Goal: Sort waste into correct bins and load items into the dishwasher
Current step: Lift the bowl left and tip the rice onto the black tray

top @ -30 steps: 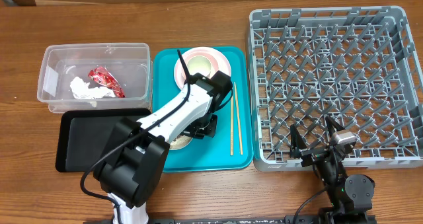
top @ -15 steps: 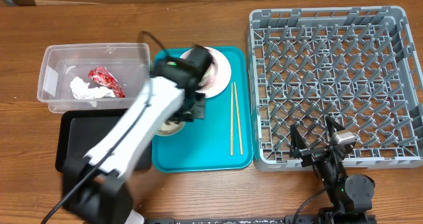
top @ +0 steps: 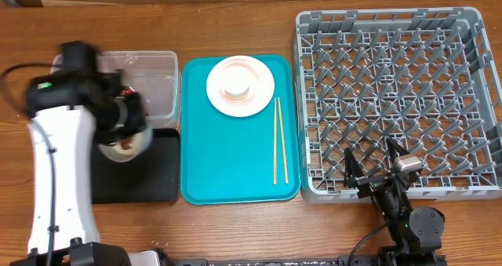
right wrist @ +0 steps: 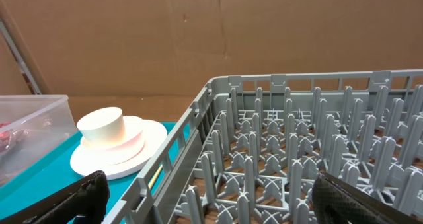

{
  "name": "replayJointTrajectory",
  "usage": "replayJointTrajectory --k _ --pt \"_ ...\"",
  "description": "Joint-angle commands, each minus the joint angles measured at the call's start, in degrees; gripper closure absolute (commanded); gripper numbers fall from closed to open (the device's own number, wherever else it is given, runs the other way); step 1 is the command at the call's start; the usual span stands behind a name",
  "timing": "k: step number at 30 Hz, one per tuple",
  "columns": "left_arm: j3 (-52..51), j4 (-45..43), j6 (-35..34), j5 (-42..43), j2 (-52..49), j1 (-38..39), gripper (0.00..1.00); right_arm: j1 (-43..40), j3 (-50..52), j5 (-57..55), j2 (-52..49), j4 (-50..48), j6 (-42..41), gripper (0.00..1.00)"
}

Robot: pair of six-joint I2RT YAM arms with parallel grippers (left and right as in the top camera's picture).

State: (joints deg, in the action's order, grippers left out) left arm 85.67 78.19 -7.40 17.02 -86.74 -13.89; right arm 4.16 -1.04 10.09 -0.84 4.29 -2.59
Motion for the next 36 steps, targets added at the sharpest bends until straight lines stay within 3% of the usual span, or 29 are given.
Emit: replayJointTrajectory --k 1,7,14,20,26,36 --pt "-2.5 -1.3 8.0 15.3 1.1 -8.7 0.96 -0.1 0.6 -0.2 0.7 -0.3 0.0 0.0" --pt "-11.6 -6.4 14.4 32.2 1.1 -19.2 0.96 -0.1 0.6 -0.2 0.7 -0.3 0.0 0.0" --pt "-25.0 -20.0 14.9 43.1 1.1 -25.3 0.96 -0.1 0.6 -0.2 0.7 -0.3 0.0 0.0" --pt "-31.1 -24.8 15.3 44.4 1.0 -27.4 0.96 -0.1 0.6 -0.2 0.7 -0.3 0.0 0.0" --pt "-33.2 -29.0 17.3 52.1 1.0 -30.5 0.96 -0.1 0.6 -0.2 0.7 -0.3 0.0 0.0" --pt "-33.2 -27.3 18.0 55.9 1.0 -34.5 0.96 -0.1 0.6 -0.2 0.7 -0.3 0.0 0.0"
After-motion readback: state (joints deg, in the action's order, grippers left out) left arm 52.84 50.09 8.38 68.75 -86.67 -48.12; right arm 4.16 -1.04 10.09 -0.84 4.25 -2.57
